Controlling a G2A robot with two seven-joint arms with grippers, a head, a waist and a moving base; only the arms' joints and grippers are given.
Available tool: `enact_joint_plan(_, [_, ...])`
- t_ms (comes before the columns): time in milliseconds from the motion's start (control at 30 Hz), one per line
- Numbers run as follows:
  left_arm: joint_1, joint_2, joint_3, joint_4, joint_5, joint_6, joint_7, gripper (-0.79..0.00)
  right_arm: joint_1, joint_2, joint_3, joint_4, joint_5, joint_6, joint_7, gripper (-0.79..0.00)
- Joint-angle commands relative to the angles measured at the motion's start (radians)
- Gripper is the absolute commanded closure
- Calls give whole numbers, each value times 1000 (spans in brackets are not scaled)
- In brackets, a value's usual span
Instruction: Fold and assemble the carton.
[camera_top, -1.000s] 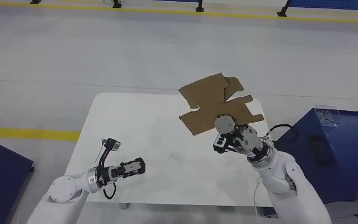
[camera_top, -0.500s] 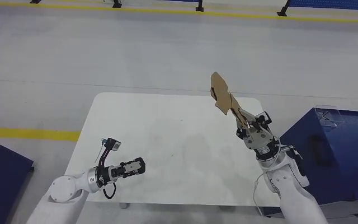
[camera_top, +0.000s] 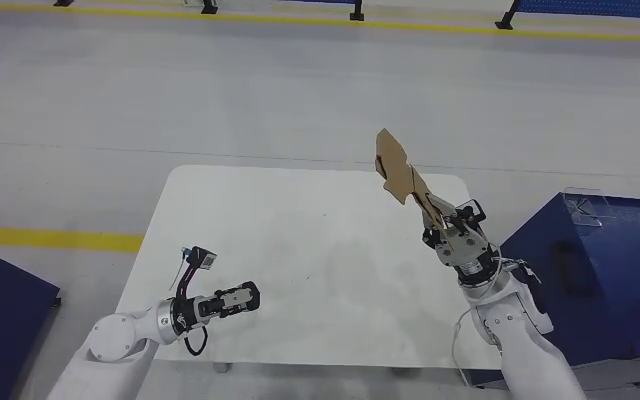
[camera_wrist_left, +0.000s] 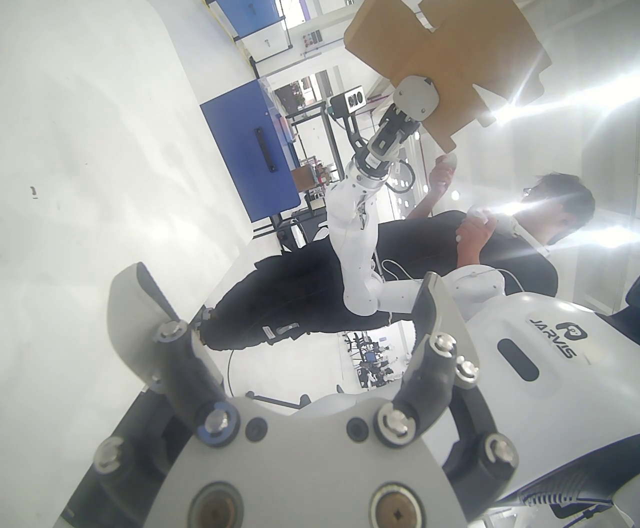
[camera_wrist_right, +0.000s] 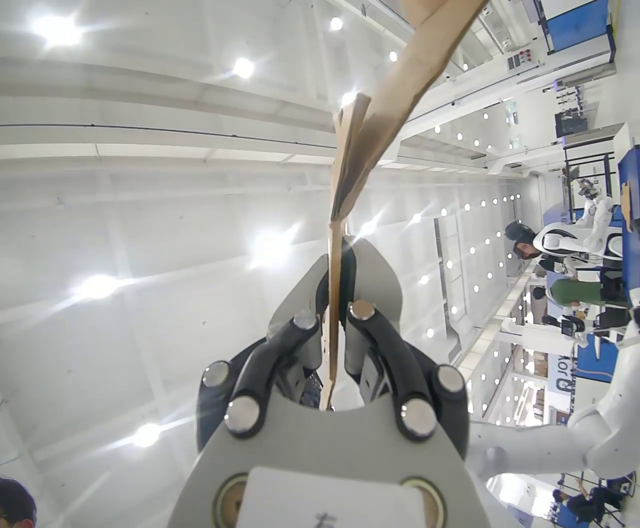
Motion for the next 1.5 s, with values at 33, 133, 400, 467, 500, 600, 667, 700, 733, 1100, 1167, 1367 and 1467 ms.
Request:
enact_joint_plan(33, [0,0,0,0,0,0,0,-785,0,0,0,0,0,0,0,0])
enact_joint_plan(133, [0,0,0,0,0,0,0,-785,-2,1,1,-3,-78,1,-1,0])
enact_joint_plan(400, [0,0,0,0,0,0,0,-785,17,7,-8,31,-476,-84,-26,0])
enact_joint_plan(467, [0,0,0,0,0,0,0,-785,30,10,-19,51,-568,-88,8,0])
enact_joint_plan(500, [3,0,2,-2,-3,9,10,-785,37,11,-24,66,-611,-90,19,0])
enact_joint_plan(600, [-2,3,-26,4,-1,20,45,-785,61,12,-45,101,-703,-97,51,0])
enact_joint_plan(667, [-2,6,-52,2,-23,22,62,-785,77,13,-63,121,-750,-90,71,0])
enact_joint_plan(700, [-1,8,-67,-1,-34,21,65,-785,86,13,-75,128,-782,-87,84,0])
enact_joint_plan(733, [-1,10,-82,-3,-41,23,70,-785,92,13,-87,135,-808,-84,98,0])
enact_joint_plan(1100, [-75,9,-24,-5,-80,248,2,-785,158,-2,-275,176,-938,-108,284,0])
enact_joint_plan(1167, [-87,9,-4,0,-51,260,-13,-785,170,-7,-294,182,-923,-112,283,0])
enact_joint_plan(1367, [-95,-1,65,-10,-32,260,-25,-770,190,-16,-332,190,-922,-123,274,0])
enact_joint_plan(1467, [-96,-5,84,-17,-48,238,-25,-579,194,-19,-343,191,-924,-124,269,0])
